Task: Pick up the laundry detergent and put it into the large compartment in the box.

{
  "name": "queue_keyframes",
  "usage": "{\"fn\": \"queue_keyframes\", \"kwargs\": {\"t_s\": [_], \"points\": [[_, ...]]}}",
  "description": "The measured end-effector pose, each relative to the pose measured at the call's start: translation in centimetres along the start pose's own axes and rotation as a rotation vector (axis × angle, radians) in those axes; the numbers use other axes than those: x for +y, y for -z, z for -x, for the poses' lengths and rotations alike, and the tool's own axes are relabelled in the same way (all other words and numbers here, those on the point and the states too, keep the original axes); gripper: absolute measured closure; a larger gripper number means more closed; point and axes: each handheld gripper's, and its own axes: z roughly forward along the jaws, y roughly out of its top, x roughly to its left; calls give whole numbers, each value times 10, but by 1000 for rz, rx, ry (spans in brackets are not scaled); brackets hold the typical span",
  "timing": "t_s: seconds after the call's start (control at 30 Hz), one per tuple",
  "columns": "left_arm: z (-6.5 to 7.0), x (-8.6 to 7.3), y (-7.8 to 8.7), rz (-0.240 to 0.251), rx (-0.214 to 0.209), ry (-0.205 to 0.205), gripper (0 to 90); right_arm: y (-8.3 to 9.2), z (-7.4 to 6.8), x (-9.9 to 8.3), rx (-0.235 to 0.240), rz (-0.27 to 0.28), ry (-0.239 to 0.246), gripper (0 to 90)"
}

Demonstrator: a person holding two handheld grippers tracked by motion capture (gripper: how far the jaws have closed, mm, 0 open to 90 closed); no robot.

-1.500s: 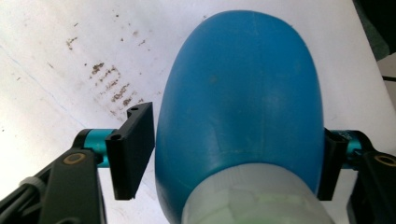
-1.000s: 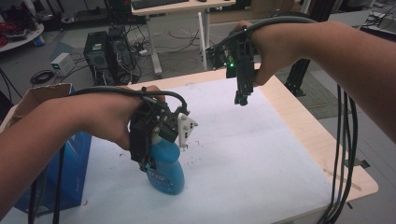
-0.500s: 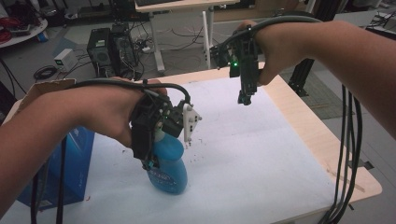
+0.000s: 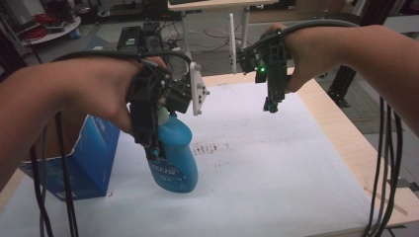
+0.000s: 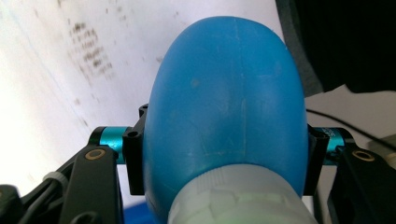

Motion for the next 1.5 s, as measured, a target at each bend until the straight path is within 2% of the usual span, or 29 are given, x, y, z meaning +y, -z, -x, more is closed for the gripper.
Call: {"fn": "queue_keyframes", "kwargs": {"t_s": [0.03,0.07,0.1,0.13,0.2,0.23,0.33,0.37,0.5,0.57,0.73,0.97,1.17,1.3,1.5], "points": [[0,0,0,0,0,0,382,0,0,0,0,0,0,130],[3,-6,8,-1,-4,58,381,-2,0,3,-3,2,11,130],[4,-9,12,-1,-10,91,381,-3,0,4,-3,8,20,130],[5,-16,20,6,-28,167,381,-3,-1,6,-7,10,25,130],[5,-16,20,6,-28,167,381,-3,-1,7,-7,10,30,130],[7,-24,28,18,-44,233,381,-3,-1,7,-7,10,30,130],[11,-34,42,32,-51,308,381,-5,-3,12,-11,26,65,130],[13,-37,47,36,-49,338,381,-5,-4,13,-10,27,57,130],[15,-48,67,38,-44,450,381,-7,-4,14,-13,28,83,130],[16,-55,76,45,-38,490,381,-7,-4,14,-13,30,88,130],[17,-71,94,60,-26,635,381,-6,-5,11,-22,26,89,130],[17,-99,116,88,18,881,381,-5,-7,10,-26,27,90,130],[20,-128,124,103,65,1047,381,-8,-7,15,-22,24,105,130],[24,-151,130,120,71,1147,381,-10,-6,17,-19,24,102,130],[27,-177,134,122,99,1242,381,-12,-4,19,-11,20,98,130]]}}
